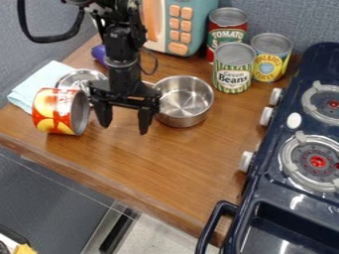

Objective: Pushed the red can below the metal lid

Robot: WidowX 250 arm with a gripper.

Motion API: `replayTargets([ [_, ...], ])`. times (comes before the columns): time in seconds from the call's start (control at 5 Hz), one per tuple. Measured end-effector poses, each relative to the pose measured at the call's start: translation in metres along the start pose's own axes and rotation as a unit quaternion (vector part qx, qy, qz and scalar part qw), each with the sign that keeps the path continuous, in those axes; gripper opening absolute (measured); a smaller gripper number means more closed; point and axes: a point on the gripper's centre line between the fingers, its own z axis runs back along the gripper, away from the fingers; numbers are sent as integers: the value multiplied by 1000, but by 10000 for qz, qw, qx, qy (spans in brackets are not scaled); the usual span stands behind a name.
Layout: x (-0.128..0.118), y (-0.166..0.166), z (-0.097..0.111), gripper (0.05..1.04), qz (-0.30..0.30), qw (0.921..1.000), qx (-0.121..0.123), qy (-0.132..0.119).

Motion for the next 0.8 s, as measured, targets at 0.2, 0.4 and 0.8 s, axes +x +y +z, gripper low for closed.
replayTargets([
  [0.2, 6, 6, 5, 1001, 39, 10000, 38, -45],
  [0.4, 0, 45, 6, 1001, 774, 9969, 29, 158],
  [0.8, 2, 62, 11, 1001, 897, 9940, 47, 616],
])
